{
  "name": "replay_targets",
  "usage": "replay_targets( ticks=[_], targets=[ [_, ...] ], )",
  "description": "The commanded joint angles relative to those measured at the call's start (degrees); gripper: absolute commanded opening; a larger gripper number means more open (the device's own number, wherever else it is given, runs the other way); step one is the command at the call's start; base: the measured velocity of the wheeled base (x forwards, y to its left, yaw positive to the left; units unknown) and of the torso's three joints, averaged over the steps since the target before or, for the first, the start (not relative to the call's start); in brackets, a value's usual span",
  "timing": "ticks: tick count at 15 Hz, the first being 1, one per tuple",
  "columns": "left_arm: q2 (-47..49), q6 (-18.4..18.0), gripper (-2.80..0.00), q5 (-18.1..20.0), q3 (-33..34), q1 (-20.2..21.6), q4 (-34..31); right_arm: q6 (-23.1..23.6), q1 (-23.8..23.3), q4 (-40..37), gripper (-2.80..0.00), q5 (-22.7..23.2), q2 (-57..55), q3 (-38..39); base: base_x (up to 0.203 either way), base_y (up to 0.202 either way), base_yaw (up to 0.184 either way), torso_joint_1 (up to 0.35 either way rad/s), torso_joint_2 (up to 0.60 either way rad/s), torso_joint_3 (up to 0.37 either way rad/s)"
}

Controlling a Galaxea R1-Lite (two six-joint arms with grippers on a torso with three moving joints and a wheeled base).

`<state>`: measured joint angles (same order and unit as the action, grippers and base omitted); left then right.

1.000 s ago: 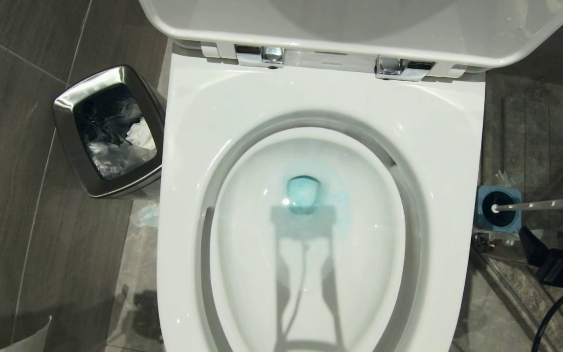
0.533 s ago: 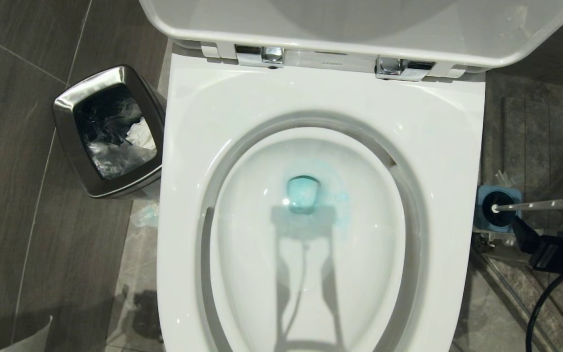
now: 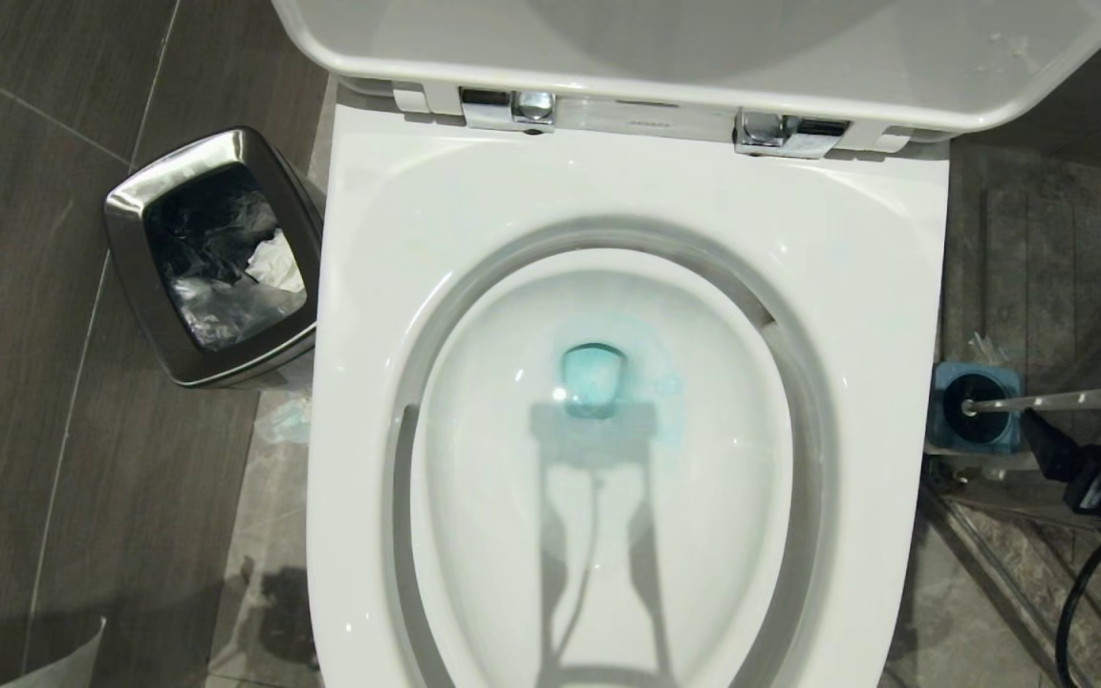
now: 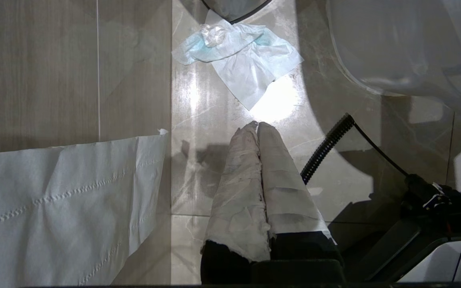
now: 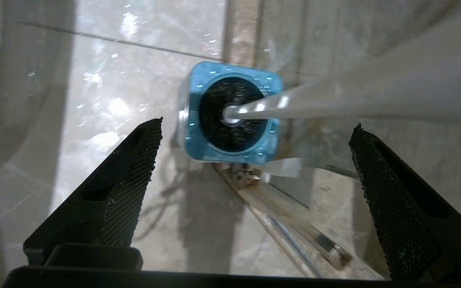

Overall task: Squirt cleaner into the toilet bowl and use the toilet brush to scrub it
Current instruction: Scrub the toilet bowl

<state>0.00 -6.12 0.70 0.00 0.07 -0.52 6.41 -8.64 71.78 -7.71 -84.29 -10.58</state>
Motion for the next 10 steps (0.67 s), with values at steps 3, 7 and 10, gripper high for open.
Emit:
replay_targets(
  ticks=[3,7,10],
  targets=[
    [0.1,0.0,-2.8,0.0,0.1,0.0,0.0,0.2,-0.9,-0.4,0.0,5.1,-0.4,-1.4,0.0,0.0,0.0,0.0,0.0,0.0],
    [0.0,0.0,-2.8,0.0,0.1,0.0,0.0,2.8,-1.9,-0.4,0.0,7.8,-1.3,-2.9,0.0,0.0,0.0,0.0,0.0,0.0],
    [0.0,0.0,-2.8,0.0,0.0,0.0,0.0,3.6,-4.4,-0.4,0.0,7.8,-2.0,-5.4,0.0,0.0,0.0,0.0,0.0,0.0]
  ],
)
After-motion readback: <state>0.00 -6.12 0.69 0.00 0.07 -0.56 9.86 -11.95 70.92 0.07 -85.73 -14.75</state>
